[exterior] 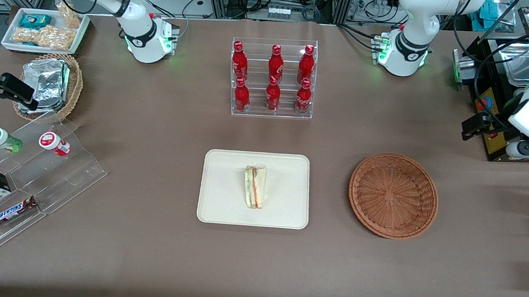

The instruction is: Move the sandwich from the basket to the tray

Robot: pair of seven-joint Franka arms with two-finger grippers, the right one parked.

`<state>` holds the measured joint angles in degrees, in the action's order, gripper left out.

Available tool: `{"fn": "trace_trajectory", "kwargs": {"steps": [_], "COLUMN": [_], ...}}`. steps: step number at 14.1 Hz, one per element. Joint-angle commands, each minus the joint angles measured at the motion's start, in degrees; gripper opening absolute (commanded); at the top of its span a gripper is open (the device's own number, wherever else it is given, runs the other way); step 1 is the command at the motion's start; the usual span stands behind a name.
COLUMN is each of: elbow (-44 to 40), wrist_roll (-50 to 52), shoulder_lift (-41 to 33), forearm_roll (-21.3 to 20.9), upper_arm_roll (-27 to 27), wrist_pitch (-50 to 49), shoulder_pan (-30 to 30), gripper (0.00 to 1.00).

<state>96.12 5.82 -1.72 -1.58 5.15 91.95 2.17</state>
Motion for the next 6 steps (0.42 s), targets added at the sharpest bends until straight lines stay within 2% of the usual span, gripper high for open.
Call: {"fn": "trace_trajectory", "kwargs": {"steps": [1,3,6], "elbow": [-2.85,-4.53,-5.85], "wrist_roll": [-5.27,-6.00,-5.65], "shoulder_lift": [0.75,1.71,1.63], "forearm_roll": [0.17,1.57,2.90], "upper_arm_roll": [-3.29,-5.67,-5.59], "wrist_pitch": [0.51,0.51,-0.28], "shoulder_pan": [-0.58,-1.99,-1.99], "gripper": [1.00,1.00,1.00]}}
